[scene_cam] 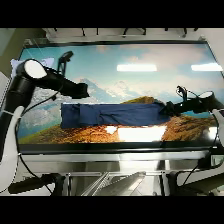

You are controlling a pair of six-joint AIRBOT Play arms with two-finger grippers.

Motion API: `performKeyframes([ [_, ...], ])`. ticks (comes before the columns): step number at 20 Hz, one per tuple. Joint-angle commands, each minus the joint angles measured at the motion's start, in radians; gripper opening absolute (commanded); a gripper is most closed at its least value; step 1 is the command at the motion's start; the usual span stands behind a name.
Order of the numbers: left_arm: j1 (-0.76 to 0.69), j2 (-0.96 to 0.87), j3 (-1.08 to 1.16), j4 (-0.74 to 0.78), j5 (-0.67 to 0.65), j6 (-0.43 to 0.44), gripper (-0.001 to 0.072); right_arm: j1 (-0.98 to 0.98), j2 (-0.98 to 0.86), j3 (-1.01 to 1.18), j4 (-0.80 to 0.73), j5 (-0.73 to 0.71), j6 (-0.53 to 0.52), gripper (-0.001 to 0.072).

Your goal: Fold the shirts.

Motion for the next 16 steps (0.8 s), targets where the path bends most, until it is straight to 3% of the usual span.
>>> performKeyframes([
  [1,-0.135,-0.09,-0.001,0.0,0.062,-0.001,0.0015,0.005,0.082,0.001,0.008,0.053,0.004,0.0017],
  [3,-0.226,-0.165,-0.001,-0.004,0.145,-0.002,0.0015,0.006,0.166,0.001,0.005,0.051,0.039,0.0016],
  [8,-0.399,-0.333,0.0,-0.01,0.33,-0.108,0.0015,0.007,0.34,0.001,0.005,0.053,0.105,0.0016],
  [16,-0.445,-0.453,0.001,-0.011,0.448,-0.16,0.0015,0.019,0.47,0.001,0.009,0.102,0.13,0.0017],
])
